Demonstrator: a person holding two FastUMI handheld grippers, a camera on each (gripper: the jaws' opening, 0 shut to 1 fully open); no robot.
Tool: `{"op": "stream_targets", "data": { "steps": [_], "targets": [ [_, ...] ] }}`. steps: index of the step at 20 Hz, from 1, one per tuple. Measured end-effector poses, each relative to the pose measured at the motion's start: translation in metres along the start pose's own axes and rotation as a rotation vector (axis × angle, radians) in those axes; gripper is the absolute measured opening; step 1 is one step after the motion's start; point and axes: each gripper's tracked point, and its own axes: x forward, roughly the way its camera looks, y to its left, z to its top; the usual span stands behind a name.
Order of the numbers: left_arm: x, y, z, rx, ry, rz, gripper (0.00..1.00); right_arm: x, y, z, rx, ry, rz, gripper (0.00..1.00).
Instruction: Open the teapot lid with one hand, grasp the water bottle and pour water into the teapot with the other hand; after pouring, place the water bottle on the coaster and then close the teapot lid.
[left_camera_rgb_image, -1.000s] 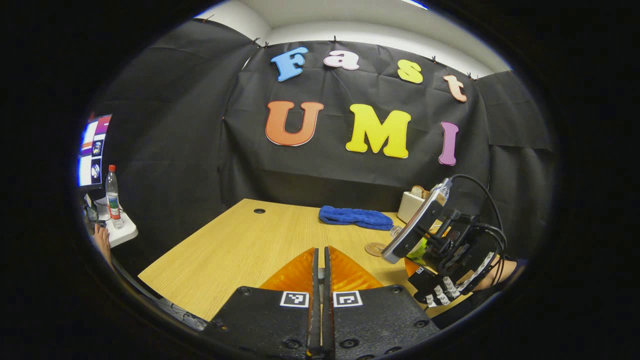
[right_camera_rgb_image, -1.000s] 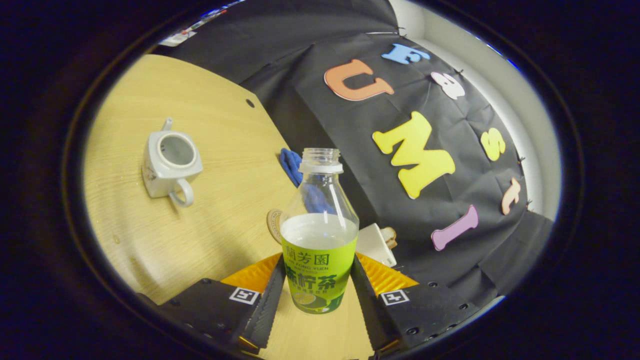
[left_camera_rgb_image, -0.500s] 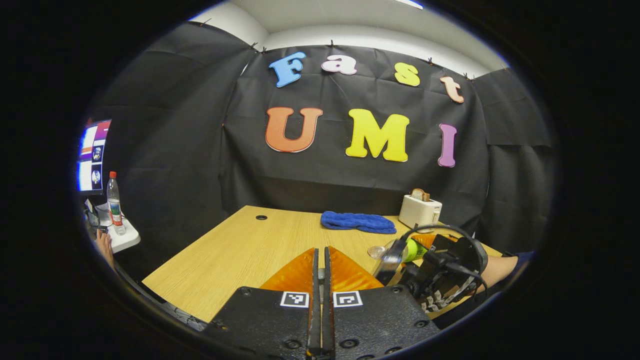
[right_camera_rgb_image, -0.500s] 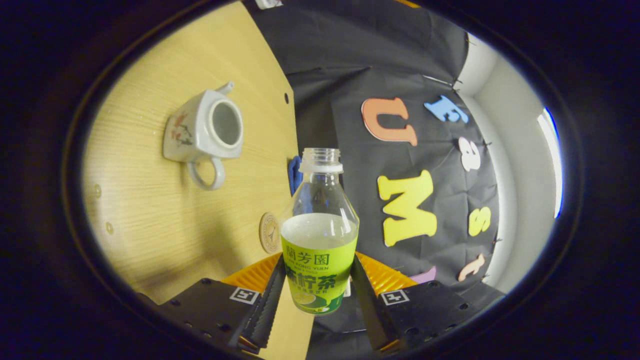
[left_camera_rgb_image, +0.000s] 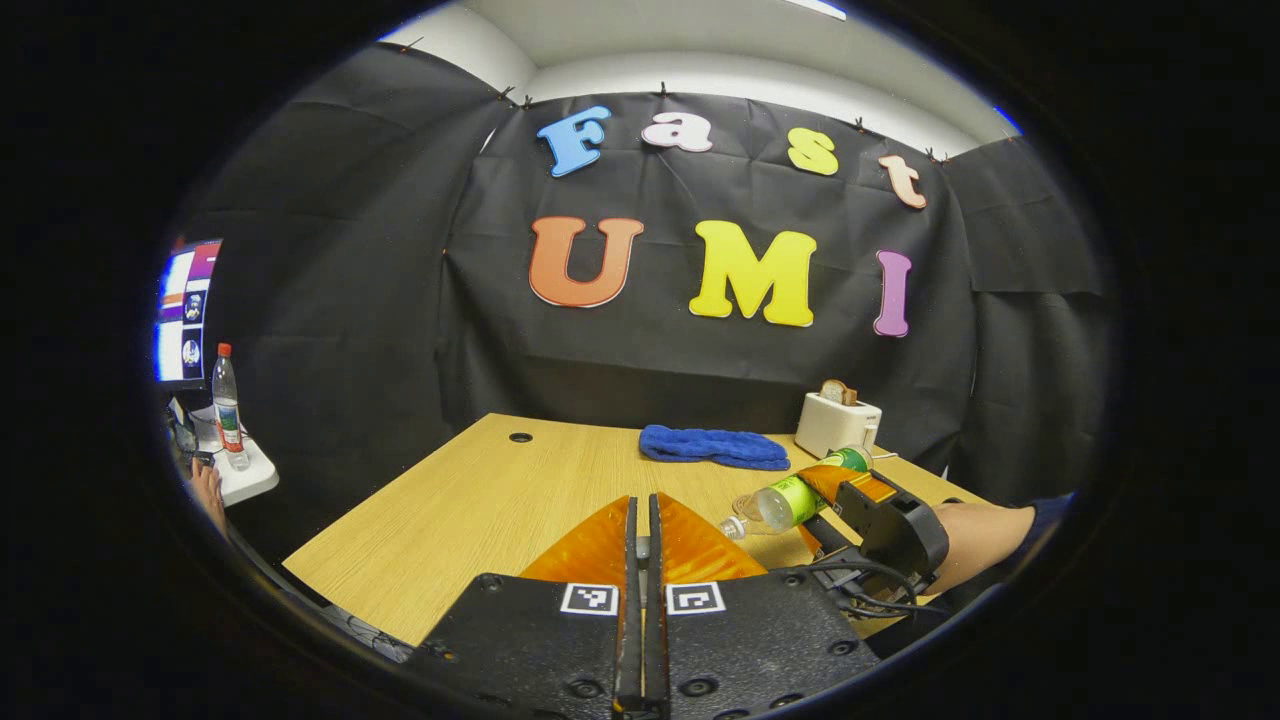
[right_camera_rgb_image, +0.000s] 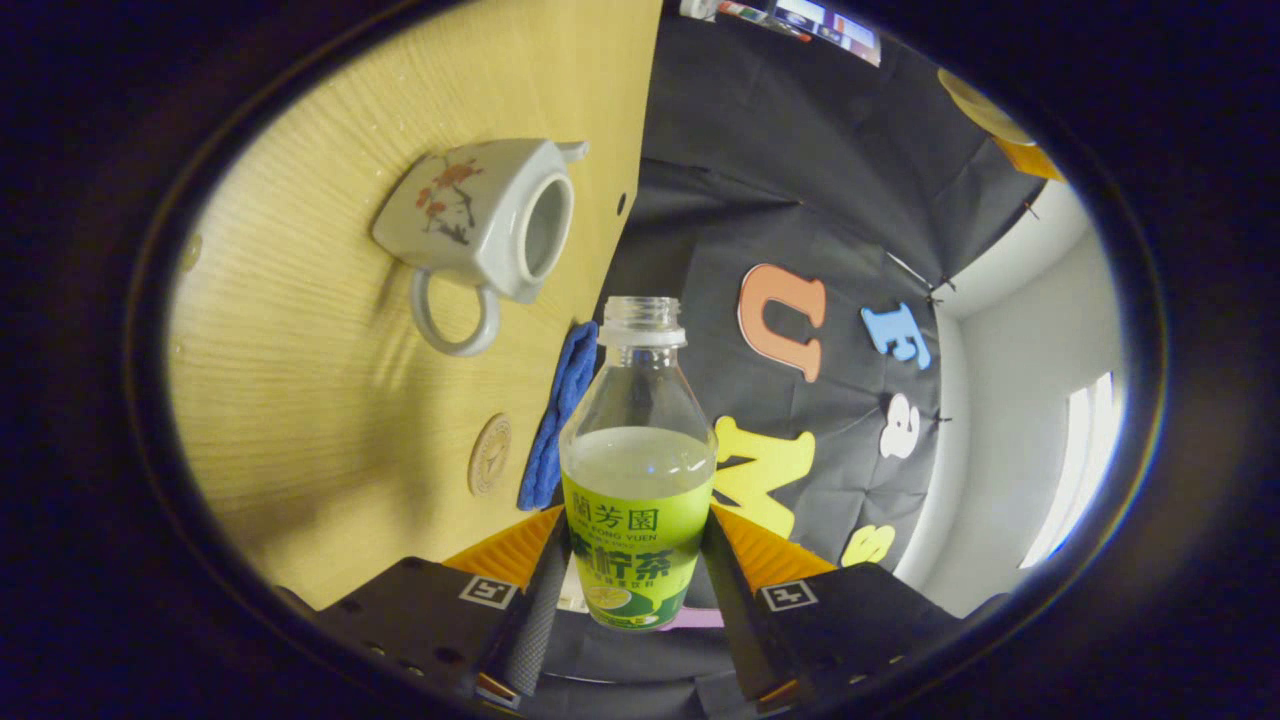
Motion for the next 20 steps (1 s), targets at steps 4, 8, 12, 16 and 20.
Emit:
{"op": "stream_targets", "data": {
  "steps": [4, 8, 12, 16, 20],
  "targets": [
    [0.003, 0.006, -0.004, -0.009, 0.010, 0.019, 0.04, -0.005, -0.005, 0.008, -0.075, -0.040, -0.025, 0.72],
    [0.003, 0.005, -0.003, -0.009, 0.008, 0.015, 0.03, -0.008, -0.012, 0.009, -0.183, -0.065, -0.083, 0.74],
    [0.004, 0.006, -0.005, -0.011, 0.010, 0.014, 0.04, -0.008, -0.029, 0.013, -0.268, -0.080, -0.146, 0.74],
    [0.006, 0.008, -0.007, -0.015, 0.017, 0.025, 0.04, -0.008, -0.034, 0.017, -0.315, -0.103, -0.197, 0.72],
    [0.006, 0.009, -0.007, -0.019, 0.021, 0.028, 0.04, -0.008, -0.038, 0.018, -0.358, -0.110, -0.221, 0.72]
  ]
}}
